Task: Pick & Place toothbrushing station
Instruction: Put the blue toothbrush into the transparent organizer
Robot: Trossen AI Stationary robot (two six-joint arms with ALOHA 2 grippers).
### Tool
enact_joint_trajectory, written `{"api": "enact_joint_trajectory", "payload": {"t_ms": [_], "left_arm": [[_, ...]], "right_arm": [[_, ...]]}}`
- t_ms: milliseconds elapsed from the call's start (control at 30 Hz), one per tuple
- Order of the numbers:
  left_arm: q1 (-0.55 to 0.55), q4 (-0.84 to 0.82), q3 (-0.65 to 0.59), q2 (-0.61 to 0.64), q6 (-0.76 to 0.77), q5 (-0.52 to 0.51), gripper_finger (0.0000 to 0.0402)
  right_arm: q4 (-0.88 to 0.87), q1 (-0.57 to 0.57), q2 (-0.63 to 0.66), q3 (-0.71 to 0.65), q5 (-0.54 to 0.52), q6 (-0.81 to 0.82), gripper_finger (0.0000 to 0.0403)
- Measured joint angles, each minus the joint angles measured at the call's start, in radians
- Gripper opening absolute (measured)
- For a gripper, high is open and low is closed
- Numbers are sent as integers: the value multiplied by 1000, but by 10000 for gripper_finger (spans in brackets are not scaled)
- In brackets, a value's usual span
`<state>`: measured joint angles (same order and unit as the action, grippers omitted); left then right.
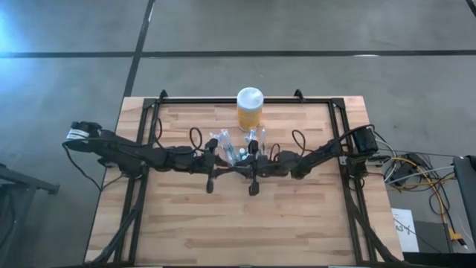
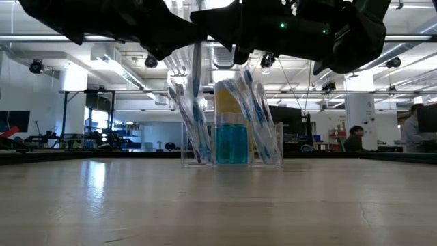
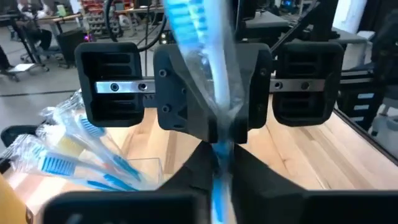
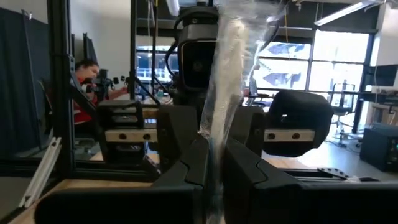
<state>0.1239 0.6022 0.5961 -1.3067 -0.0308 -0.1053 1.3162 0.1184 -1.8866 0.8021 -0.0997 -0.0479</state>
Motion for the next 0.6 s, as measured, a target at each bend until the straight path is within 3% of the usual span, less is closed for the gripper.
{"api": "enact_joint_trajectory", "payload": {"t_ms": [67,400,600], "left_arm": [[0,-1,-1,0,-18,4,20],[0,141,-114,33,-19,8,20],[2,148,-253,261,8,3,20]], "right_arm": [[-1,0,0,0,1,1,30],[-4,1,53,-36,3,77,120],[-93,1,270,-200,-4,81,138]]}}
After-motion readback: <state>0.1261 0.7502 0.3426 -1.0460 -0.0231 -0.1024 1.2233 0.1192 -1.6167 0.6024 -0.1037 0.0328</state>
